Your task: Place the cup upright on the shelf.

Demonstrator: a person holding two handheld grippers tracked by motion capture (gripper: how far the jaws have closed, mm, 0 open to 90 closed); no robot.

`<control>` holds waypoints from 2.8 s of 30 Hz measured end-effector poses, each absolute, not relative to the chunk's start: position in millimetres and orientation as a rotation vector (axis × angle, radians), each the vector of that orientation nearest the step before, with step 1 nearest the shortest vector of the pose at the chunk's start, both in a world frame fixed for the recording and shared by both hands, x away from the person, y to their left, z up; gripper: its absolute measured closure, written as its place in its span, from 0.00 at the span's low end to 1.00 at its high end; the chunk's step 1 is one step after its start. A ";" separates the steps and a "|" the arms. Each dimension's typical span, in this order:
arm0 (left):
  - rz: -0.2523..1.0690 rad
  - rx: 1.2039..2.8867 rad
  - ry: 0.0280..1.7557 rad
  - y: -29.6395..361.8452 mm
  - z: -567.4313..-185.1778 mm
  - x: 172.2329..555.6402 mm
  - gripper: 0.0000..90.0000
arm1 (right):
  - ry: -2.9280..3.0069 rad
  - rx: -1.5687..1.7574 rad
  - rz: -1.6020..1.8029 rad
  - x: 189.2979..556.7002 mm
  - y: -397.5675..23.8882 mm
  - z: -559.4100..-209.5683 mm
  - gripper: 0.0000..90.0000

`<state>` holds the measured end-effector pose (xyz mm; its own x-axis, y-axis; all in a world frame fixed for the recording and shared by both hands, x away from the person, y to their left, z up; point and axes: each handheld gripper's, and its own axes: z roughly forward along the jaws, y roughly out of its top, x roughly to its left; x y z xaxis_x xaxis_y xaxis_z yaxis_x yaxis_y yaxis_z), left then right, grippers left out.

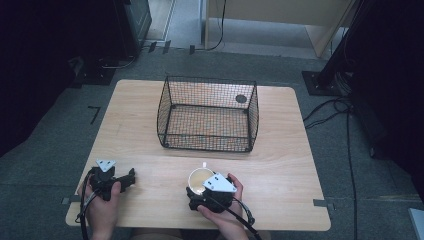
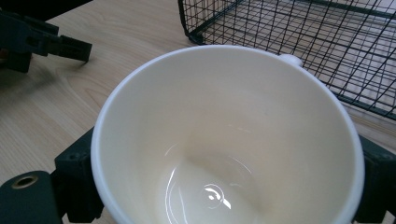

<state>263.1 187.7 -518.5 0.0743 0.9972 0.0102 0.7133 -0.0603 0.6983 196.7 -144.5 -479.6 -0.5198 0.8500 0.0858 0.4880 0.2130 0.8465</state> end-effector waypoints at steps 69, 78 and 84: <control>0.700 1.827 1.692 187.6 -518.6 263.2 0.07 | 1.855 1.018 1.378 249.6 -177.8 -389.8 0.10; 0.700 1.826 1.693 187.6 -518.6 263.2 0.07 | 1.836 0.979 1.414 268.5 -180.8 -379.0 0.10; 0.699 1.827 1.692 187.7 -518.5 263.2 0.07 | 1.817 0.945 1.442 279.9 -181.4 -373.5 0.10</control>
